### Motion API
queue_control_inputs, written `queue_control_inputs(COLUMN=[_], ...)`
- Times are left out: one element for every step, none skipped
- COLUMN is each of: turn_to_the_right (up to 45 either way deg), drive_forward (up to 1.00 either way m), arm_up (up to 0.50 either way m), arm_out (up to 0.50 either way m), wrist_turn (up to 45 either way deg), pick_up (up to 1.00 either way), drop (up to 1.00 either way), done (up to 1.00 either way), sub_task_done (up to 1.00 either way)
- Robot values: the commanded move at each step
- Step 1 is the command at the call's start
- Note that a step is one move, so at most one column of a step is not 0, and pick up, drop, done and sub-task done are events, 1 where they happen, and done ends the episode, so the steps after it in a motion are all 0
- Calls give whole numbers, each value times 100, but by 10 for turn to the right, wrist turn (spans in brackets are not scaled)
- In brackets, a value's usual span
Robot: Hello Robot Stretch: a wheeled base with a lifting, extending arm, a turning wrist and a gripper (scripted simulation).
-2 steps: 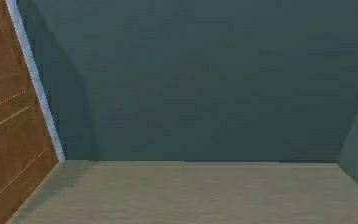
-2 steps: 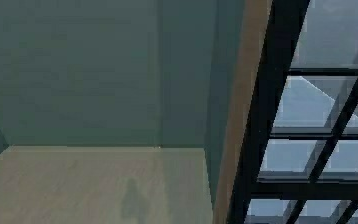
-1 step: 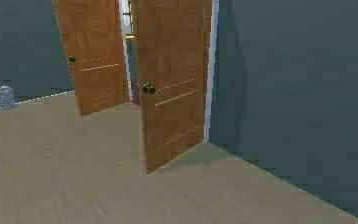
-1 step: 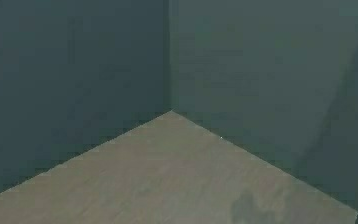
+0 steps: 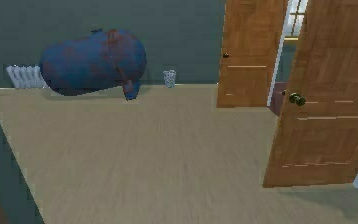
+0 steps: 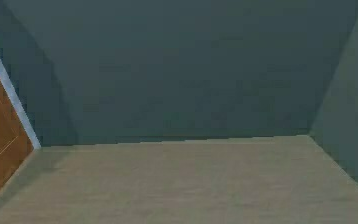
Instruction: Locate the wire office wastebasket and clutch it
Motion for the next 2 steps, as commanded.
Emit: queue_control_inputs(turn_to_the_right=[0,0], drive_forward=[100,100], arm_up=[0,0], arm_out=[0,0], wrist_turn=[0,0], pick_up=[0,0], drop=[0,0], done=[0,0], sub_task_done=[0,0])
